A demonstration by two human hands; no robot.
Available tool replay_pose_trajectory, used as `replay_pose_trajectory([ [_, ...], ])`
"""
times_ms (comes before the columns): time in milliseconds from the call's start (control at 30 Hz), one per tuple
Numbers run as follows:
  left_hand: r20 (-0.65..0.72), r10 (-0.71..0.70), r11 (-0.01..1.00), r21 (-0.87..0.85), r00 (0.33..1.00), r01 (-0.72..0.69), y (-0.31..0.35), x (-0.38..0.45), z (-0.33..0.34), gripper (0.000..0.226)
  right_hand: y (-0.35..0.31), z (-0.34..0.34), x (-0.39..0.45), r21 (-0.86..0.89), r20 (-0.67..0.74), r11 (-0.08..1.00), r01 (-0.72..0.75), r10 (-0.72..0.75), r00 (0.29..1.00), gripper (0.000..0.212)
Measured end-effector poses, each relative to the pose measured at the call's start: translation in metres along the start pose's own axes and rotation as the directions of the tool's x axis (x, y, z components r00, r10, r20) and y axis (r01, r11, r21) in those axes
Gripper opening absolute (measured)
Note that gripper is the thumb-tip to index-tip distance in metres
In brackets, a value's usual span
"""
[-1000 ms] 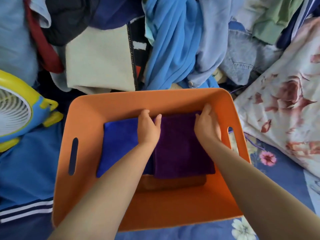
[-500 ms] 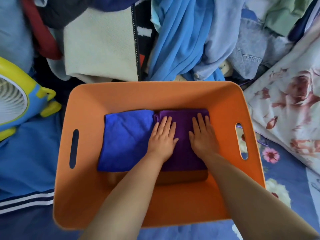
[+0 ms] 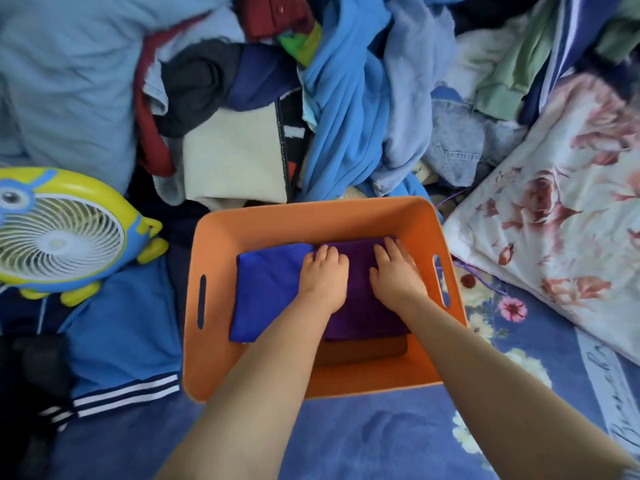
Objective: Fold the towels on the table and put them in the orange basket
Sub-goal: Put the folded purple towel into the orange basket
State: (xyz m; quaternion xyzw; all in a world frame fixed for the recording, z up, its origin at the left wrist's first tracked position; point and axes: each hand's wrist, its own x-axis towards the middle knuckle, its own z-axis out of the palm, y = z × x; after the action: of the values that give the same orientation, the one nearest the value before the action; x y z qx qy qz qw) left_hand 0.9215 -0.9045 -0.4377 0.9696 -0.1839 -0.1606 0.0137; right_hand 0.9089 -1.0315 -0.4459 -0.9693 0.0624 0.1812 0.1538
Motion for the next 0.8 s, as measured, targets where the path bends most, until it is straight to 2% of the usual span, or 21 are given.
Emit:
replay_pose_trajectory([
  [167, -0.091, -0.001, 0.997, 0.072, 0.996, 0.007, 0.018, -0.049, -0.081, 0.027, -0.017, -0.072, -0.063, 0.013, -0.193, 0.984, 0.179, -0.173, 0.966, 0.042],
  [300, -0.158, 0.007, 0.997, 0.079, 0.987, 0.006, 0.039, -0.100, -0.136, 0.027, -0.024, -0.127, -0.125, -0.025, -0.309, 0.973, 0.228, -0.224, 0.924, 0.033],
  [567, -0.293, 0.088, 0.992, 0.115, 0.952, -0.056, 0.099, -0.233, -0.205, 0.029, -0.011, -0.195, -0.279, -0.040, -0.495, 0.974, 0.224, -0.214, 0.842, 0.033],
  [667, -0.280, 0.156, 0.979, 0.169, 0.947, -0.111, 0.130, -0.282, -0.212, 0.029, 0.004, -0.197, -0.348, -0.085, -0.534, 0.978, 0.188, -0.205, 0.820, 0.036],
  [800, -0.222, 0.246, 0.956, 0.215, 0.944, -0.199, 0.180, -0.342, -0.212, 0.029, 0.030, -0.192, -0.445, -0.094, -0.603, 0.994, 0.063, -0.108, 0.791, 0.038],
])
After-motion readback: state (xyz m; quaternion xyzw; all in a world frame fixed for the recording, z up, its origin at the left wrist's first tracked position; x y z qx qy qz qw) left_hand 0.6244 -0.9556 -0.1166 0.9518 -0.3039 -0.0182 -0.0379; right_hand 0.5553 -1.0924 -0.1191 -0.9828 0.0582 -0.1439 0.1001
